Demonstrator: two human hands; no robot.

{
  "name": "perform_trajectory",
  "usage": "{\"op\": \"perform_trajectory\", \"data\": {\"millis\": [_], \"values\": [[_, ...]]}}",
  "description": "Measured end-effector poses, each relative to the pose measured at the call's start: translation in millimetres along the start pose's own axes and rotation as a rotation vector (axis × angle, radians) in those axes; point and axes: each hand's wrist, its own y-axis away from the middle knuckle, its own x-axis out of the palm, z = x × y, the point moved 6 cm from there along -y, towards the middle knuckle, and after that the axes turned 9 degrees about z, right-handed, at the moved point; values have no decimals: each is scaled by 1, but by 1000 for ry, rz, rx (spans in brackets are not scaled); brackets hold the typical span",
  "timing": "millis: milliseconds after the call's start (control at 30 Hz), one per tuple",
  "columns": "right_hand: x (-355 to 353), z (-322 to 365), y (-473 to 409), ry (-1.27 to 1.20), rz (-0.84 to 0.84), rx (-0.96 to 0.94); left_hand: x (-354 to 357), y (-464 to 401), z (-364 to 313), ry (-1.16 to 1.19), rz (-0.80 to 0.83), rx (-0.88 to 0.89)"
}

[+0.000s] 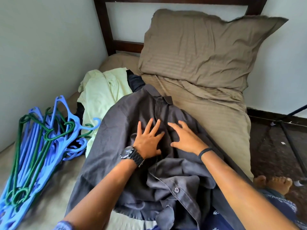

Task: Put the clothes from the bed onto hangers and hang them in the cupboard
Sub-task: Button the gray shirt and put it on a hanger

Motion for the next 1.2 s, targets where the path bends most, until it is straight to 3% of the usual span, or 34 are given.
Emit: {"op": "perform_trajectory", "data": {"millis": [100,200,367,467,600,667,767,900,1000,1133,1200], "values": [[25,-1,-4,303,99,16,24,-8,7,13,274,-19],[27,1,4,305,106,-11,28,3,9,35,294,32],[34,0,8,249,425,31,40,9,13,116,397,61],[26,5,-1,258,377,25,21,4,16,384,166,100],[0,41,-12,105,9,-167,-3,24,53,872,-316,145],[-8,72,-12,-129,-69,-246,-4,44,83,1043,-482,76],[0,125,-19,-327,-36,-333,8,77,130,1163,-637,-48],[39,192,-42,-394,95,-446,56,121,197,985,-711,-424],[75,238,-63,-377,203,-496,101,151,235,761,-588,-771],[119,278,-85,-220,300,-546,119,172,244,655,-356,-974],[131,282,-96,-181,317,-502,119,174,246,615,-375,-984]]}}
